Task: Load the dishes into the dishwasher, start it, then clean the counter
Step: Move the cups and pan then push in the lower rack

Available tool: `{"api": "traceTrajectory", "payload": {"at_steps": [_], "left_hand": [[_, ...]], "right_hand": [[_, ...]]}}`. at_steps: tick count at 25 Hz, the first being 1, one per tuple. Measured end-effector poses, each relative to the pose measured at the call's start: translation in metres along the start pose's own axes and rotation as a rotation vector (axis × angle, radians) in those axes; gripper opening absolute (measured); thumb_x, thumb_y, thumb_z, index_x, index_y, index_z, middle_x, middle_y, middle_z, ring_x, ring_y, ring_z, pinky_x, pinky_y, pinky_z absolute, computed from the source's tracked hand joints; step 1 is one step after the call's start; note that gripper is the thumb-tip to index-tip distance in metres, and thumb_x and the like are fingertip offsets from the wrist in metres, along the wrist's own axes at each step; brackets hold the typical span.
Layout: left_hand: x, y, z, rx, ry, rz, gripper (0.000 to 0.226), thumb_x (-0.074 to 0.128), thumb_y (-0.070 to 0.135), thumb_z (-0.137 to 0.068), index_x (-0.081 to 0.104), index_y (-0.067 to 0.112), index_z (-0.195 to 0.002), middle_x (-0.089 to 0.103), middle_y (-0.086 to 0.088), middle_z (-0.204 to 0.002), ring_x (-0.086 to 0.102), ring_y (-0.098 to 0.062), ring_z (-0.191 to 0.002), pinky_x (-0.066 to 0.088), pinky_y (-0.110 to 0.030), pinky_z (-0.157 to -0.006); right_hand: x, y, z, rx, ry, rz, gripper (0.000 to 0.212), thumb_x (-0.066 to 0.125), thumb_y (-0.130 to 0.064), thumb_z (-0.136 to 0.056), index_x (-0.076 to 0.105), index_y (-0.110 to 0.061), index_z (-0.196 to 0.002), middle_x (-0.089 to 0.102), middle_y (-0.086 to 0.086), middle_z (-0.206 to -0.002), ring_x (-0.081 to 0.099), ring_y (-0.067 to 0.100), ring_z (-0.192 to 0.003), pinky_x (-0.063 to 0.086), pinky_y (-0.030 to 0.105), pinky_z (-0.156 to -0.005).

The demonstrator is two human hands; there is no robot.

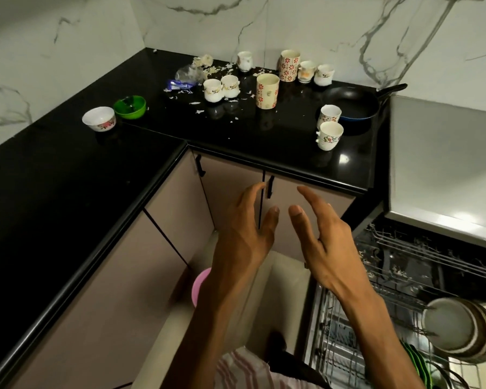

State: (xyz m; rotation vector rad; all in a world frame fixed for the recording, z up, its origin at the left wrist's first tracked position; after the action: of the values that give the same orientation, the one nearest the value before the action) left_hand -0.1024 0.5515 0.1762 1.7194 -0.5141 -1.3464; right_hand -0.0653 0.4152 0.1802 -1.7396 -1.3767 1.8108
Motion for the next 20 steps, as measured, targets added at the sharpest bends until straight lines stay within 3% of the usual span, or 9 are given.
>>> {"api": "traceTrajectory", "payload": {"at_steps": [4,6,9,11,12,15,18,20], "left_hand": [[-0.007,0.0,-0.029,-0.035,0.056,0.018,0.057,0.053,0.038,-0.093,0.033,0.027,-0.145,0.038,0.0,-0.149,0.037,-0.014,-0.134,0.036,-0.023,-0.095],[-0.012,0.002,-0.039,-0.043,0.099,0.004,0.056,0.054,0.037,-0.093,0.034,0.027,-0.144,0.038,0.001,-0.149,0.034,-0.005,-0.13,0.032,-0.02,-0.095],[-0.017,0.004,-0.048,-0.033,0.156,-0.016,0.056,0.056,0.038,-0.093,0.035,0.028,-0.144,0.039,0.0,-0.148,0.027,0.003,-0.12,0.031,-0.015,-0.092],[-0.016,0.006,-0.054,-0.023,0.183,-0.024,0.056,0.057,0.037,-0.092,0.035,0.028,-0.144,0.04,0.0,-0.147,0.029,0.002,-0.121,0.03,-0.007,-0.086],[-0.013,0.007,-0.058,-0.02,0.189,-0.023,0.056,0.057,0.036,-0.092,0.036,0.028,-0.144,0.041,0.0,-0.147,0.032,0.001,-0.124,0.029,-0.005,-0.085],[0.001,0.012,-0.071,-0.028,0.183,-0.007,0.056,0.057,0.038,-0.092,0.036,0.029,-0.143,0.041,0.002,-0.147,0.038,-0.009,-0.133,0.033,-0.014,-0.092],[0.02,0.022,-0.088,-0.017,0.152,-0.014,0.056,0.057,0.038,-0.092,0.036,0.028,-0.144,0.039,0.003,-0.149,0.036,-0.01,-0.135,0.034,-0.019,-0.097],[0.032,0.031,-0.103,0.021,0.125,-0.019,0.056,0.057,0.037,-0.093,0.036,0.027,-0.144,0.038,0.004,-0.149,0.033,-0.004,-0.133,0.035,-0.016,-0.098]], "right_hand": [[0.002,0.002,-0.037,-0.056,-0.051,-0.048,0.071,0.027,-0.072,-0.093,0.033,-0.027,-0.148,0.047,0.0,-0.146,0.065,0.039,-0.098,0.052,0.055,-0.088],[0.001,0.0,-0.051,-0.09,-0.071,-0.045,0.078,0.025,-0.075,-0.091,0.033,-0.024,-0.149,0.047,0.002,-0.146,0.062,0.027,-0.11,0.052,0.046,-0.094],[0.0,0.001,-0.067,-0.093,-0.1,-0.047,0.082,0.024,-0.076,-0.088,0.034,-0.022,-0.149,0.042,0.001,-0.151,0.043,0.011,-0.133,0.038,0.041,-0.111],[-0.004,0.004,-0.076,-0.086,-0.113,-0.047,0.083,0.022,-0.077,-0.087,0.034,-0.024,-0.149,0.044,0.003,-0.149,0.047,0.016,-0.132,0.029,0.041,-0.117],[-0.006,0.006,-0.081,-0.082,-0.115,-0.045,0.084,0.021,-0.078,-0.087,0.034,-0.024,-0.149,0.048,0.005,-0.146,0.049,0.016,-0.13,0.022,0.035,-0.119],[-0.015,0.016,-0.09,-0.095,-0.109,-0.032,0.081,0.023,-0.075,-0.088,0.035,-0.023,-0.149,0.046,0.001,-0.148,0.035,-0.004,-0.132,0.013,0.021,-0.116],[-0.027,0.027,-0.1,-0.095,-0.087,-0.027,0.083,0.021,-0.077,-0.088,0.035,-0.023,-0.149,0.042,0.0,-0.151,0.033,0.003,-0.138,0.014,0.027,-0.119],[-0.039,0.039,-0.108,-0.067,-0.048,-0.036,0.083,0.023,-0.077,-0.087,0.036,-0.023,-0.148,0.044,0.001,-0.149,0.026,-0.003,-0.135,0.019,0.034,-0.121]]}}
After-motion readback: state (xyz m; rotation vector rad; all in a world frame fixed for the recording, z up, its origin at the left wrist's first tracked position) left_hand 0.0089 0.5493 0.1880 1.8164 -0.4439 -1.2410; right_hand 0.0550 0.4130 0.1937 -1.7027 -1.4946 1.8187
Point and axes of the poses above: each hand's wrist, its own z-axis away from the middle knuckle, its own x-axis out of the palm, y = z × x, the point moved 10 cm from there along -z, towards the middle knuckle
